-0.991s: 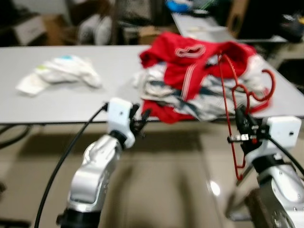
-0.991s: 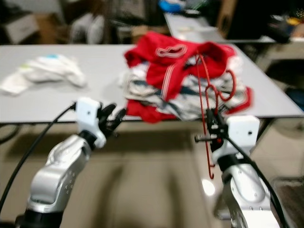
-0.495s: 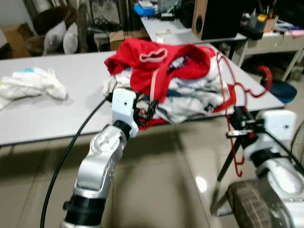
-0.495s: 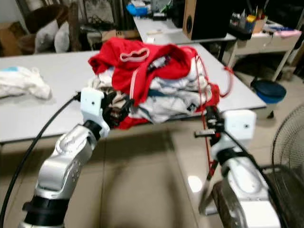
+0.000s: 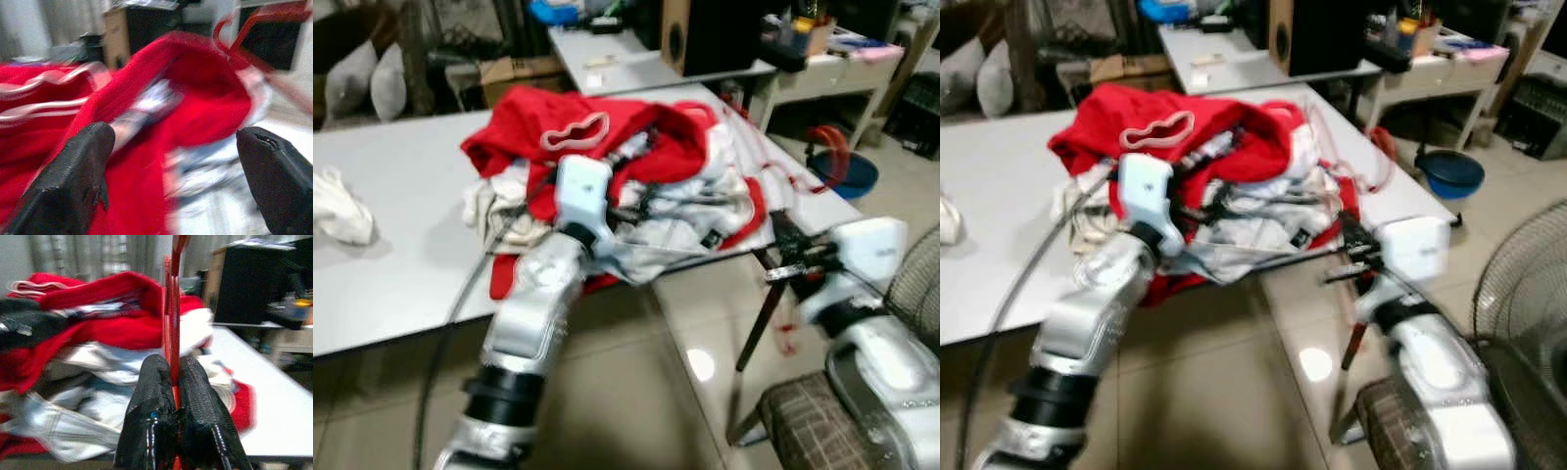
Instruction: Hang hanger
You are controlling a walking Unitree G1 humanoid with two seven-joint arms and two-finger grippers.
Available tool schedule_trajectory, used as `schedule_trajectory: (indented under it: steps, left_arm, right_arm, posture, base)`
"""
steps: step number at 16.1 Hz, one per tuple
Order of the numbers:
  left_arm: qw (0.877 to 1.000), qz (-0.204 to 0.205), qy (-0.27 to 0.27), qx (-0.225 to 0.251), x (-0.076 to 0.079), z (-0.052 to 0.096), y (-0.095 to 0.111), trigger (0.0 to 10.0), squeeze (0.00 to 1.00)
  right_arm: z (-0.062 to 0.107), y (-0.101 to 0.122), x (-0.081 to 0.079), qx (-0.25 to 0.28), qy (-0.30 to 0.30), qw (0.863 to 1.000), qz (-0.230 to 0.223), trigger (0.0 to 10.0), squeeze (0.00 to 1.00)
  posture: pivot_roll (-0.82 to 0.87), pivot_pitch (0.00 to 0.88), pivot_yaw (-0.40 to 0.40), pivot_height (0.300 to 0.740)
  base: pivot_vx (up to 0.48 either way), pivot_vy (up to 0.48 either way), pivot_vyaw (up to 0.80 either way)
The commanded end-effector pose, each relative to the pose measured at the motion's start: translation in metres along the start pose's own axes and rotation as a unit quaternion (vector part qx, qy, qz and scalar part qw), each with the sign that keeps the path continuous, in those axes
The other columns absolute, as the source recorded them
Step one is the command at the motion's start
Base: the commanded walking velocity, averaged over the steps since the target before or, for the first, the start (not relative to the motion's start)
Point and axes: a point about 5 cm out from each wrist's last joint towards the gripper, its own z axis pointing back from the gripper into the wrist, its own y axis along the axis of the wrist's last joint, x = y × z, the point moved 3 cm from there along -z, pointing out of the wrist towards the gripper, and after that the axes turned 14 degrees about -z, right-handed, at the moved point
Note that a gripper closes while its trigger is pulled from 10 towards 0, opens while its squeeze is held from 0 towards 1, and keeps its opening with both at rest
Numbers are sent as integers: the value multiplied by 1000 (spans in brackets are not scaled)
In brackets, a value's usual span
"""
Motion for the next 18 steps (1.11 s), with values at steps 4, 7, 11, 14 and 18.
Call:
schedule_trajectory:
  steps: [4, 7, 11, 14, 18]
  left_arm:
    - [994, -76, 76, 15, -17, -8, 10, 10000, 1000]
    - [990, -101, 94, 38, -19, -7, 18, 10000, 176]
    - [991, -107, 82, 25, -14, -10, 10, 10000, 0]
    - [983, -124, 136, -19, -30, -14, -7, 0, 0]
    - [985, -100, 138, -33, -36, -23, -13, 0, 0]
  right_arm:
    - [4, 7, -3, 15, 18, 1000, 8, 10000, 0]
    - [8, 7, -9, 13, 45, 999, 5, 10000, 0]
    - [9, 7, -9, 9, 55, 998, 8, 10000, 0]
    - [8, 7, -11, 9, 65, 998, 8, 10000, 0]
    - [11, 3, -15, -5, 85, 996, 8, 10000, 0]
  posture:
    - [-76, 0, 39, 740]
    - [-78, 0, 39, 740]
    - [-74, 0, 34, 740]
    - [-79, 0, 35, 740]
    - [-83, 0, 38, 740]
  base:
    - [0, 0, 0]
    - [0, 0, 0]
    - [0, 0, 0]
    - [0, 0, 0]
    - [0, 0, 0]
